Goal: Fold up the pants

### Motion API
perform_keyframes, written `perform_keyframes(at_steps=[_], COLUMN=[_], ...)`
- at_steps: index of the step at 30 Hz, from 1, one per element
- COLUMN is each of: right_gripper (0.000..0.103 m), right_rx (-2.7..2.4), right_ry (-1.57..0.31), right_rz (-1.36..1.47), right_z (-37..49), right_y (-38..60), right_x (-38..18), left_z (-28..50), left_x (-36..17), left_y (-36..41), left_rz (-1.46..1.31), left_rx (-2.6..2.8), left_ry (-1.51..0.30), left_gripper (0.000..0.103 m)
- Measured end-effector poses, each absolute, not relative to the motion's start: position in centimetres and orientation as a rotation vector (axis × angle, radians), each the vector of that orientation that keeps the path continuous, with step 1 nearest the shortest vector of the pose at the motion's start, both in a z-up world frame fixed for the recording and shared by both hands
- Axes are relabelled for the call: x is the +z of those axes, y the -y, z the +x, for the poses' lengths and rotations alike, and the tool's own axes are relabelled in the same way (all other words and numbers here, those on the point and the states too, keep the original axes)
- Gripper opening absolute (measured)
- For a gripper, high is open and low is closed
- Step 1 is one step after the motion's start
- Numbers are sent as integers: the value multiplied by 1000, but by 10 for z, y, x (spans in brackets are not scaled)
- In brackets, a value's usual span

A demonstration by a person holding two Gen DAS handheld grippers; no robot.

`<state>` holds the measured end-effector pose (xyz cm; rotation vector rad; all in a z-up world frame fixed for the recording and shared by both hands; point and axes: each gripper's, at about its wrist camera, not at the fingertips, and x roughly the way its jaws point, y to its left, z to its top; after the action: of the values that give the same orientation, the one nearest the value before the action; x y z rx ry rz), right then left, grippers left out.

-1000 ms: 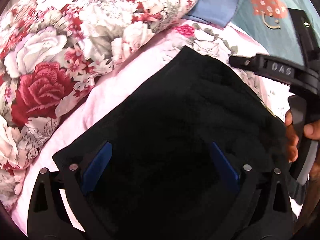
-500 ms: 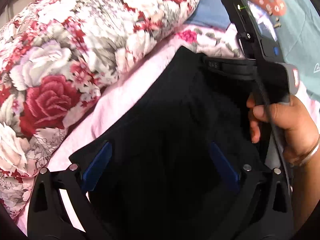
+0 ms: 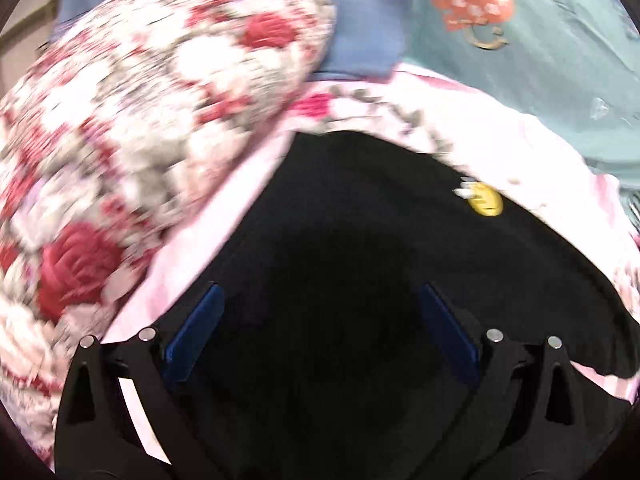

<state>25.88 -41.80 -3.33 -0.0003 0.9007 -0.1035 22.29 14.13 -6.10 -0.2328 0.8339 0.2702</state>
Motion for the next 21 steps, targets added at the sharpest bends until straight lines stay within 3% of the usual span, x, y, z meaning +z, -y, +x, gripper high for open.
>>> perform_keyframes(at_steps=[3, 10, 12, 14, 18, 20, 21], right_gripper=[96, 95, 47, 15, 16, 18, 32], right_rx=[-328, -328, -326, -282, -388, -394, -416], right_ry=[-899, -948, -961, -939, -858, -930, -931], right_rz=[191, 353, 285, 264, 307, 303, 232], right_z=[217, 234, 241, 249, 253, 264, 269], right_y=[536, 546, 542, 534, 556, 555, 549], right_x=[-45, -97, -103, -96, -84, -103, -106], left_z=[251, 293, 295, 296, 298, 302, 304], left_x=[-55, -77, -88, -100, -107, -106, -106], left_y=[-115, -107, -113, -119, -125, -124, -124], left_rz=[-152, -128, -117, -93, -89, -73, -68], left_rx=[190, 188, 215, 242, 245, 251, 254], left_ry=[-852, -973, -997, -1017, -995, -1004, -1019], left_gripper=[99, 99, 99, 99, 101, 101, 101])
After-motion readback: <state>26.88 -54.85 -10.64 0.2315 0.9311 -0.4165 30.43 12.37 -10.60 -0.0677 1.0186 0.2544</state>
